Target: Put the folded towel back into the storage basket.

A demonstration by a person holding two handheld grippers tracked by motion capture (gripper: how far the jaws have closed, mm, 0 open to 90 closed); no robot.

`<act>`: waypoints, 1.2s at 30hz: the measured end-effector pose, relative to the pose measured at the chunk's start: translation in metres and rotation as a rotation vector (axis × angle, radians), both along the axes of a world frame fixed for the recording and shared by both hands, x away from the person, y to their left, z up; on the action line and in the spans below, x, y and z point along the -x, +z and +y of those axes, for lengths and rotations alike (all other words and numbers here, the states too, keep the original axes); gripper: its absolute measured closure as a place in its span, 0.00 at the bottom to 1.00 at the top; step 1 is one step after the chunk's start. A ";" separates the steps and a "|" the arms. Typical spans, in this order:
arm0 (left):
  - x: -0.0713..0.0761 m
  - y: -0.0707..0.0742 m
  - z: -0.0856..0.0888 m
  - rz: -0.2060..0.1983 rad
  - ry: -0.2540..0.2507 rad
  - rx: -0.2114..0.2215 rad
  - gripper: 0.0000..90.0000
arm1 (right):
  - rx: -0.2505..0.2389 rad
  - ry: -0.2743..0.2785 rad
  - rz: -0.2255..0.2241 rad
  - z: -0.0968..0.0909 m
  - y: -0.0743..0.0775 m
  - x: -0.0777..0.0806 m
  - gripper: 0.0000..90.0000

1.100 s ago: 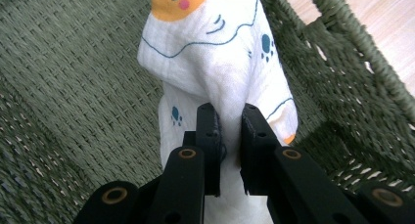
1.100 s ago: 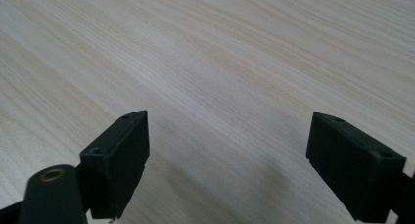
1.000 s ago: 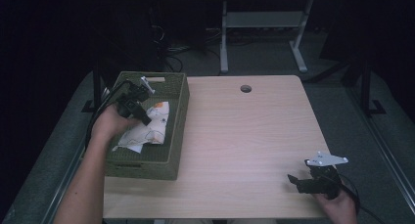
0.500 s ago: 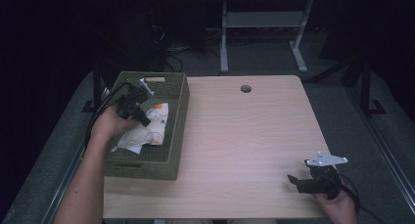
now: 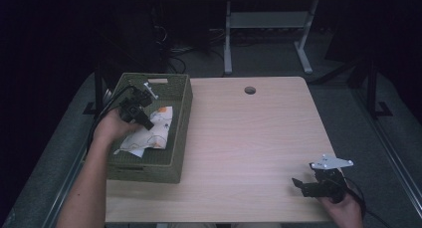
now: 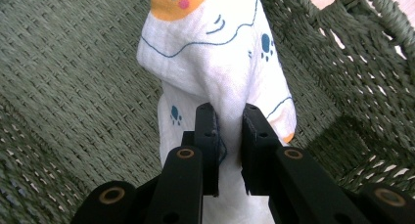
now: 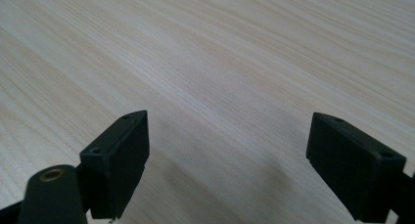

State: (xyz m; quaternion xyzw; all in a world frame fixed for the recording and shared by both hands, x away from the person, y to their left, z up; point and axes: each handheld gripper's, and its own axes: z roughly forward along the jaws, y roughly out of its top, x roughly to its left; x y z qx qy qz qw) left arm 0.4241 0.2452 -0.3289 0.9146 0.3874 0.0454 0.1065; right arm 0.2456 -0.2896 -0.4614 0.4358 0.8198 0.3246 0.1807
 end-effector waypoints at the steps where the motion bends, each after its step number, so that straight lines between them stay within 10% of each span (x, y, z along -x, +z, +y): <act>1: 0.000 -0.001 0.000 0.005 -0.004 0.002 0.89 | 0.000 0.000 0.000 0.000 0.000 0.000 0.18; 12: -0.002 -0.002 0.000 -0.026 -0.062 -0.020 0.89 | -0.001 -0.001 0.005 0.000 -0.001 -0.001 0.18; 15: -0.003 0.000 -0.001 -0.069 -0.036 -0.037 0.67 | 0.000 0.000 0.009 0.001 -0.001 -0.001 0.18; 36: 0.000 0.001 0.003 -0.039 0.008 -0.008 0.68 | 0.001 0.008 0.009 0.003 -0.001 0.001 0.18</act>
